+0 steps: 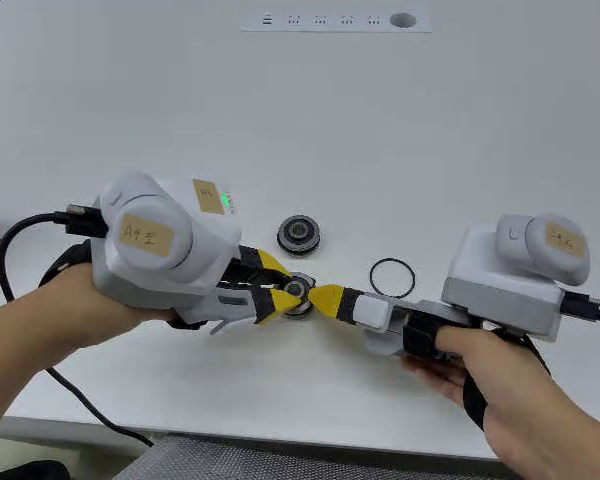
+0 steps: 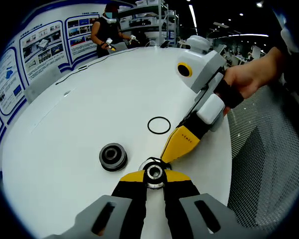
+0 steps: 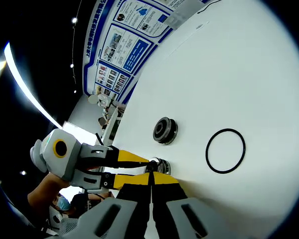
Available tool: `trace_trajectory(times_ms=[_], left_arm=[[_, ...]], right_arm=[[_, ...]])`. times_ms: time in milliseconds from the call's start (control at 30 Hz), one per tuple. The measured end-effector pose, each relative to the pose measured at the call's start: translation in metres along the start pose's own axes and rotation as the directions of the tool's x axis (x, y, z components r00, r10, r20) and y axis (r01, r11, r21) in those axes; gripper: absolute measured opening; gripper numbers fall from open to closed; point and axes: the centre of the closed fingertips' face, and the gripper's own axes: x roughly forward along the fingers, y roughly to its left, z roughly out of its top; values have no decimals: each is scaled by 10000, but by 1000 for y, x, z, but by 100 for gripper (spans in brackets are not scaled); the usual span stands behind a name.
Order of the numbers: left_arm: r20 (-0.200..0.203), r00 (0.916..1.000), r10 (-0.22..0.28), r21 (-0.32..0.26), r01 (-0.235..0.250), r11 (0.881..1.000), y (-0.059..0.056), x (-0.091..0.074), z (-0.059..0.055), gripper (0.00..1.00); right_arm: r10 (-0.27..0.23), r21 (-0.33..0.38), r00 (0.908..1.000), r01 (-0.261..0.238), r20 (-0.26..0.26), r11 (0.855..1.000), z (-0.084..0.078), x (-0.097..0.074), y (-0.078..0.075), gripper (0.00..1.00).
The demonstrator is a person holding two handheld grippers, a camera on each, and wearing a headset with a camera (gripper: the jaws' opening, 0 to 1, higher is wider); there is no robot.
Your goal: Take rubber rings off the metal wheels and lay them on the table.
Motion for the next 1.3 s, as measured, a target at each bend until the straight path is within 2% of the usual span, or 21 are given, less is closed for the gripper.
trace_trajectory(times_ms=[267,600,667,933,1100,1300], left_arm=[[22,10000,7,-30,-7,10000,0,0,0,12],[55,10000,31,-5,-31,10000,-1,0,0,12],[49,10000,28,-1,-28,10000,-1,0,0,12],[22,10000,45,24,-45,10000,0,0,0,12],[-123,9999,23,330,-19,9995,0,0,1,13],[-179,9998,105,207,-101,9997,0,0,0,13]], right_arm=[[88,-103,10000,-88,-31,9999,0,0,3,0],[629,-331,9979,-633,-141,9974,0,3,23,1],[575,-487,9982,-583,-184,9971,1,3,22,1],[584,-315,9983,-584,-23,9978,3,0,22,1],[541,-232,9985,-541,3,9983,3,0,20,1],[501,-114,9987,-500,56,9987,3,0,19,1]])
